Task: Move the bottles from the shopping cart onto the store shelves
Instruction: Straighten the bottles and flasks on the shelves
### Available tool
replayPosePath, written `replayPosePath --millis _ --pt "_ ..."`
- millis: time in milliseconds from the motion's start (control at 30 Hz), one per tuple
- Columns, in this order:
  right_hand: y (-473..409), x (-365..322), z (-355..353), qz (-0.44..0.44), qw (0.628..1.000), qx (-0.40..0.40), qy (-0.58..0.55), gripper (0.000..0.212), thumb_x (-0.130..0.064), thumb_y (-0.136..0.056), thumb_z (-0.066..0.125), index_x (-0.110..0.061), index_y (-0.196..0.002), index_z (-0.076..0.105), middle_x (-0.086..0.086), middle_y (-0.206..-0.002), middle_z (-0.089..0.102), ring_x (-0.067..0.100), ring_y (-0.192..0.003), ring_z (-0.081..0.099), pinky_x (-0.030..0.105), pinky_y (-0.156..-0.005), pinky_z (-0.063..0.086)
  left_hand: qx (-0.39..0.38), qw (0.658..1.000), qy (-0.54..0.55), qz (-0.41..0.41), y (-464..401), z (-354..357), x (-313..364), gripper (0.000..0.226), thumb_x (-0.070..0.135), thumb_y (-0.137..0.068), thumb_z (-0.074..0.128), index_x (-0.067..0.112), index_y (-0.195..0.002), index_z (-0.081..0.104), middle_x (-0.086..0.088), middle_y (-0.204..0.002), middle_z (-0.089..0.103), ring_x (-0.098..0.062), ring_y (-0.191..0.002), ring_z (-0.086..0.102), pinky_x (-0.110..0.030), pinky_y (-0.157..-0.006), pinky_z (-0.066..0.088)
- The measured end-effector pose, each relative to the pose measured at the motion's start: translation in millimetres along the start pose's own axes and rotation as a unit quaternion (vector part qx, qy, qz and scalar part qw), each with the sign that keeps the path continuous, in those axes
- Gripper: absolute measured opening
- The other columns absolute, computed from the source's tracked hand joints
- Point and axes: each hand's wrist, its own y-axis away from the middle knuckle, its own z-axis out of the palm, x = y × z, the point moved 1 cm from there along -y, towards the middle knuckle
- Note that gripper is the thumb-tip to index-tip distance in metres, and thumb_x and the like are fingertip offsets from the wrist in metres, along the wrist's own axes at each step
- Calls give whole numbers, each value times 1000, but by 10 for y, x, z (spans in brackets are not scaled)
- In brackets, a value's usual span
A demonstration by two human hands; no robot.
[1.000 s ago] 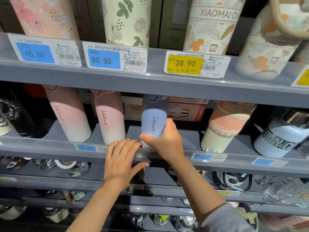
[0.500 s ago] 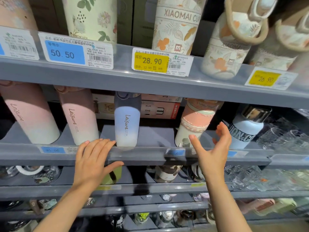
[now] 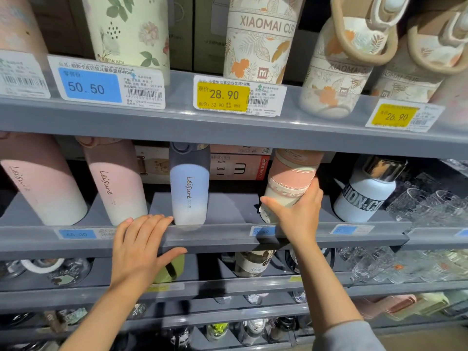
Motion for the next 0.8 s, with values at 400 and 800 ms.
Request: replayPosePath --millis 400,800 --pt "-18 51 -25 19 999 -33 -36 110 -48 -53 88 -23 -142 28 1 -131 47 21 -119 47 38 -95 43 50 998 -22 31 19 78 -51 68 70 -92 31 12 -117 54 -4 -106 59 -23 -102 50 -40 -96 32" --pt "-41 85 -103 33 987 -111 -113 96 -18 -64 88 -24 -139 28 -16 -115 54 17 -111 54 45 -100 45 44 998 -17 37 10 57 -50 67 70 -92 33 11 -116 54 -8 -101 66 -23 -102 51 -40 -96 31"
